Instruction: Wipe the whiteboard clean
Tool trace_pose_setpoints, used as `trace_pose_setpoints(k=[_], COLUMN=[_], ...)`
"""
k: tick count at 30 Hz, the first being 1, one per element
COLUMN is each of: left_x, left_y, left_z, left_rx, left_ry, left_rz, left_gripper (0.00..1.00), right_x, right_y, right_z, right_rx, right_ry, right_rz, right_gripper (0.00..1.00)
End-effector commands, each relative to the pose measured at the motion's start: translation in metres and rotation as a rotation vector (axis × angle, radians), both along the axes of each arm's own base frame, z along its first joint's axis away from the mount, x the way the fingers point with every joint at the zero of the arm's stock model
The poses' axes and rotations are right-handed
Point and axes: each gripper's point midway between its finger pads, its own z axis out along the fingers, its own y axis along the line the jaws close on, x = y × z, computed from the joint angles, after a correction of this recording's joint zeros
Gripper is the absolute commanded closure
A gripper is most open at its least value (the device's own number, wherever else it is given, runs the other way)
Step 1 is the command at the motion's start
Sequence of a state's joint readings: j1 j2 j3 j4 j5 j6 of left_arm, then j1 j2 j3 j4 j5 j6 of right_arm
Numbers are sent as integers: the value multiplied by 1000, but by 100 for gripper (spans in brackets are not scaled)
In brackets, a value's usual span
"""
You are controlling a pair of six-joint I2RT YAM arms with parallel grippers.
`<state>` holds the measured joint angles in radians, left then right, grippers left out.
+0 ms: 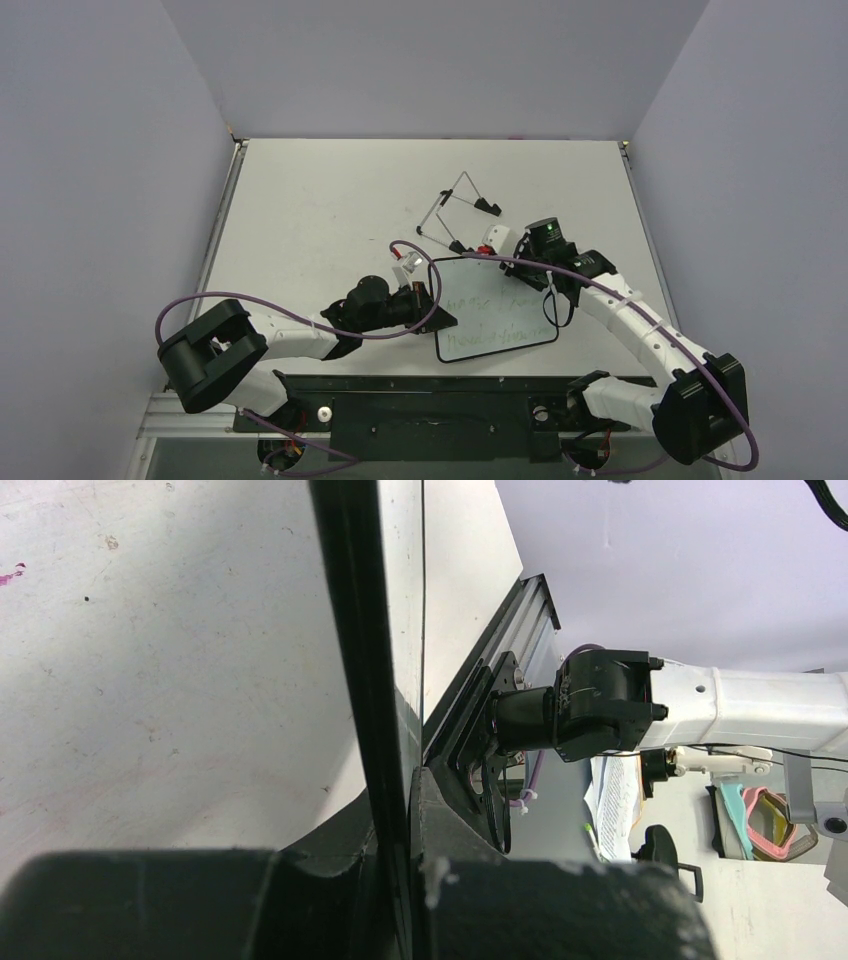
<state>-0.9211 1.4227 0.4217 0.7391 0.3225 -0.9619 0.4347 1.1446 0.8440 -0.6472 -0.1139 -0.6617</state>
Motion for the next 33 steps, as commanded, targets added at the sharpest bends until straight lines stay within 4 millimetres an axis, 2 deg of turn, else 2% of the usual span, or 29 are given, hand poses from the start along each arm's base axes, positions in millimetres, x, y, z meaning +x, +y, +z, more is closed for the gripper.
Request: trace_pose_setpoints(k=[1,6,10,13,17,23,25,27,30,32,33], left_x=[-1,-2,-2,-2,-2,-2,-2,-2,-2,-2,-2], left_y=[-7,-8,-7,-6,-6,-7,-7,-8,-8,-8,-8], left_z=[27,28,29,28,28,28,28,29,29,29,29], left_rx=[-48,-50,-53,-50,-50,-49,-50,-52,-51,-52,-52], left_ry=[-96,-98,-100,-100,-101,-100,-101,-102,-103,-104,-103], left_rz=[-41,-47,-45,-43,-43,-47,-48,-48,-50,-51,-52], left_gripper=[100,100,100,100,100,100,100,100,100,100,100], right_x=[29,20,-16,-31,-27,15,13,2,-25,-29,-21], right_y=[-20,-19,6,20,20,-8,-7,3,23,28,29], right_z=[12,7,-5,-4,-5,1,-1,-1,-3,-2,1], right_rx=[-24,-17,20,54,42,-27,-22,6,57,74,86], right_ry=[-116,-60,89,123,111,-36,-21,17,101,112,84], right_rz=[-174,-134,124,222,204,-60,-49,30,201,225,184], right_gripper=[100,100,100,100,100,100,100,100,100,100,100])
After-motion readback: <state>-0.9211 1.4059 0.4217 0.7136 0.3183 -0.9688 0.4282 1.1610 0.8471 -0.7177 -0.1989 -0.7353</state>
